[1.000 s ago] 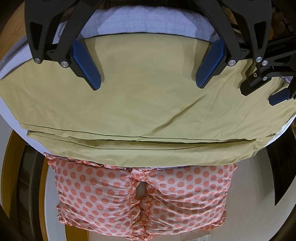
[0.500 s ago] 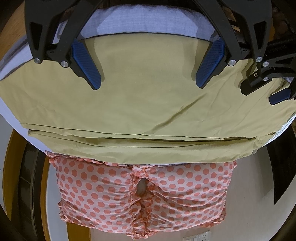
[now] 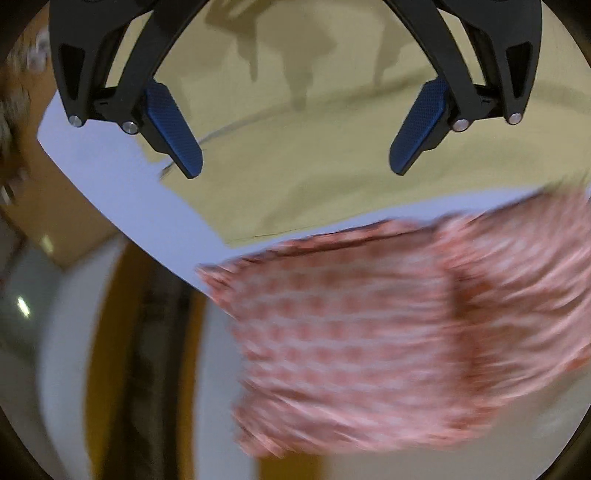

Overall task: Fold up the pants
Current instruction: 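Reach the right tool to the trouser leg edge and close on it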

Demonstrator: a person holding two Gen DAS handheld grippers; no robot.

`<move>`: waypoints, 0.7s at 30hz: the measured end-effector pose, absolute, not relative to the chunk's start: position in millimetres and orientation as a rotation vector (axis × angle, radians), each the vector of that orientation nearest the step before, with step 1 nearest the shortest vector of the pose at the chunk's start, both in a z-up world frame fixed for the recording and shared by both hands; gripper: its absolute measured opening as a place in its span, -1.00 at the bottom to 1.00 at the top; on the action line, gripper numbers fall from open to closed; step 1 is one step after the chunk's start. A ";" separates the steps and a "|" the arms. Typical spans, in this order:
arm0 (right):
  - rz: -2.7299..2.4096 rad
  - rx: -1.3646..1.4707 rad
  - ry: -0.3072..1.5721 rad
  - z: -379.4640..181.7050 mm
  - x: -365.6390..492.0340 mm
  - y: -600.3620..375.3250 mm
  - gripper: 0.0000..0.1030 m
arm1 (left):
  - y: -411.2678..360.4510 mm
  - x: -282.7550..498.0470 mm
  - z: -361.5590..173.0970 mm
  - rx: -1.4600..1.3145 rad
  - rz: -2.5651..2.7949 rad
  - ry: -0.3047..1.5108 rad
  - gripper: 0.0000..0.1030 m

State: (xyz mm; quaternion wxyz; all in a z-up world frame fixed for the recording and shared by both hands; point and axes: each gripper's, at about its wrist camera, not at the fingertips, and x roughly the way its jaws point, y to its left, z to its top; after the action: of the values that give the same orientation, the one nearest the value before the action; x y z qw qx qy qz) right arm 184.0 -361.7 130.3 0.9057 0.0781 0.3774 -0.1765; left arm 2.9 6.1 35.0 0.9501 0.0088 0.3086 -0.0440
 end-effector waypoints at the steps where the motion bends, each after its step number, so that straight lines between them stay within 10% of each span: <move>1: -0.412 0.218 0.839 120.8 218.0 -381.3 0.78 | 4.5 4.1 37.3 0.025 -0.092 0.617 0.97; 5: -0.549 0.352 0.977 77.3 294.6 -421.7 0.49 | -2.2 20.6 40.7 0.073 -0.060 0.621 0.97; 16: -0.784 0.365 1.044 19.4 367.1 -440.5 0.56 | 30.5 78.7 38.3 0.026 0.160 0.810 0.97; 21: -0.732 0.372 0.939 20.0 353.1 -445.6 -0.59 | 41.7 81.8 34.1 0.026 0.236 0.827 0.97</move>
State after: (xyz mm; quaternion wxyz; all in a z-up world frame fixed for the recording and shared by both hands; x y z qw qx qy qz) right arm 353.1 -445.6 20.0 0.8118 0.1741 0.4397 -0.3426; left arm 81.8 41.7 34.1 0.9090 0.0128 0.4007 0.1142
